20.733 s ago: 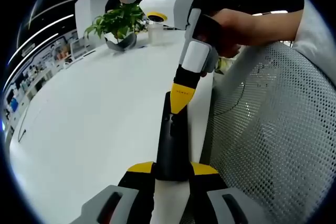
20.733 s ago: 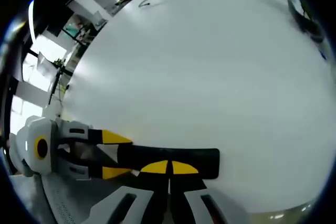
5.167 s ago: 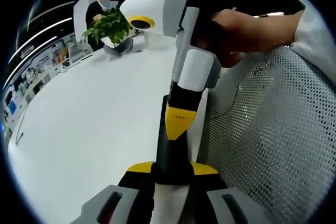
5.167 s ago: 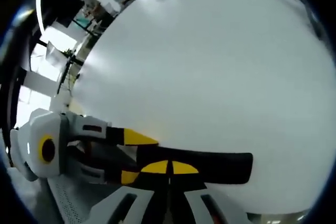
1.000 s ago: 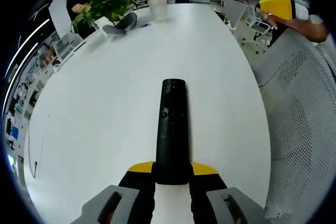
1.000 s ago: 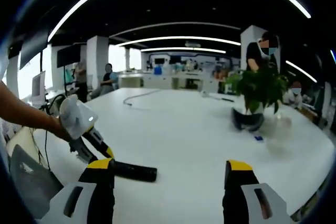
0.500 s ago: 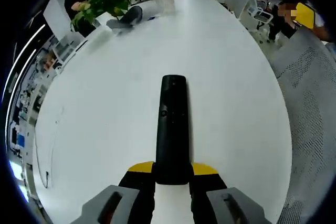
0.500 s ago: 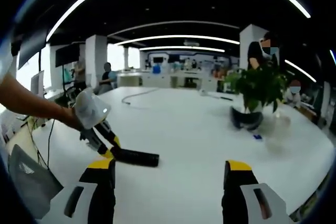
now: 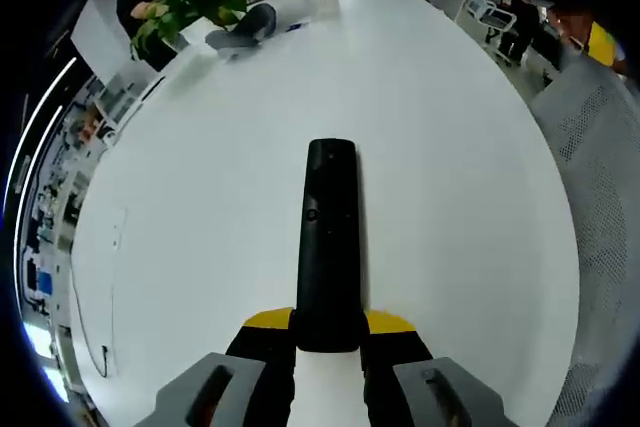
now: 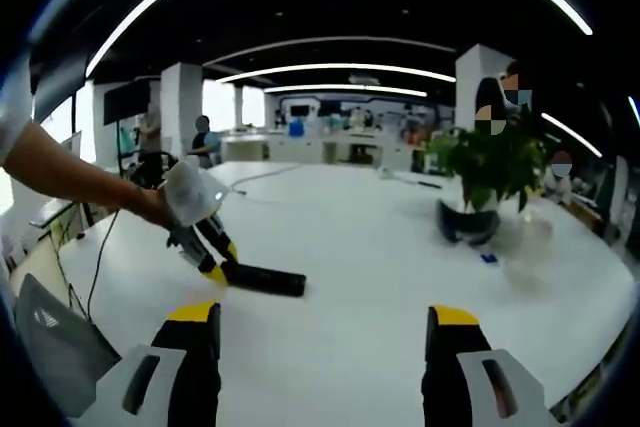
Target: Press the specified remote control buttons in sequence, fully releasing each button before pressing the next.
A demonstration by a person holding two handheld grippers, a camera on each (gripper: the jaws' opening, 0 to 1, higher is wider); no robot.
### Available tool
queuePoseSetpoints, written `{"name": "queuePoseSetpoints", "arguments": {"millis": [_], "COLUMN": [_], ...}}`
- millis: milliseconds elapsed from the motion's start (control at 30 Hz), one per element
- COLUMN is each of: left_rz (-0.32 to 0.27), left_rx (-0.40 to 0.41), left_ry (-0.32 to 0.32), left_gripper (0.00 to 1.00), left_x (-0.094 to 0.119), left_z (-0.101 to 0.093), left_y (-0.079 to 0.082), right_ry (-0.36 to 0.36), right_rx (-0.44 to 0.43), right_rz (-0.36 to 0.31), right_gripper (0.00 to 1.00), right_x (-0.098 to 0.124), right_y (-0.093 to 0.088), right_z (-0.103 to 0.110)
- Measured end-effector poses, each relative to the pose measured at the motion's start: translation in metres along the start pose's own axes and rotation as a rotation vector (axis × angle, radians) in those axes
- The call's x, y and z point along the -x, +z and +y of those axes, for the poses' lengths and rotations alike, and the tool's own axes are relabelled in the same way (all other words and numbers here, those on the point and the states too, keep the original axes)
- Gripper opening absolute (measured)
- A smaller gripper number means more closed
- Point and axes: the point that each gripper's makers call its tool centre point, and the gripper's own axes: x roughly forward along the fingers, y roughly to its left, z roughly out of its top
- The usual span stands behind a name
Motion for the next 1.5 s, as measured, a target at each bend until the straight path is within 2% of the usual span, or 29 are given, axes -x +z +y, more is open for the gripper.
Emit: {"name": "queuePoseSetpoints", "arguments": {"millis": [300, 700, 1267, 1500], "left_rz": [0.024, 0.050, 0.107, 0.119], "left_rx": [0.011, -0.016, -0.064, -0.051], "left_ry": [0.010, 0.008, 0.042, 0.035], "left_gripper": [0.23, 0.23, 0.23, 0.23], "left_x": [-0.003, -0.010, -0.013, -0.019], "left_z": [0.027, 0.046, 0.105, 0.109], "left_y": [-0.005, -0.003, 0.002, 0.000], "right_ry": [-0.003, -0.012, -0.031, -0.035], "right_rx": [0.004, 0.011, 0.013, 0.012], "right_rz": [0.009, 0.019, 0.039, 0.054], "right_gripper": [0.83, 0.83, 0.83, 0.82], "right_x": [-0.001, -0.003, -0.006, -0.006], "right_y": [-0.001, -0.004, -0.008, -0.010], "right_z": [0.000, -0.002, -0.005, -0.006]}}
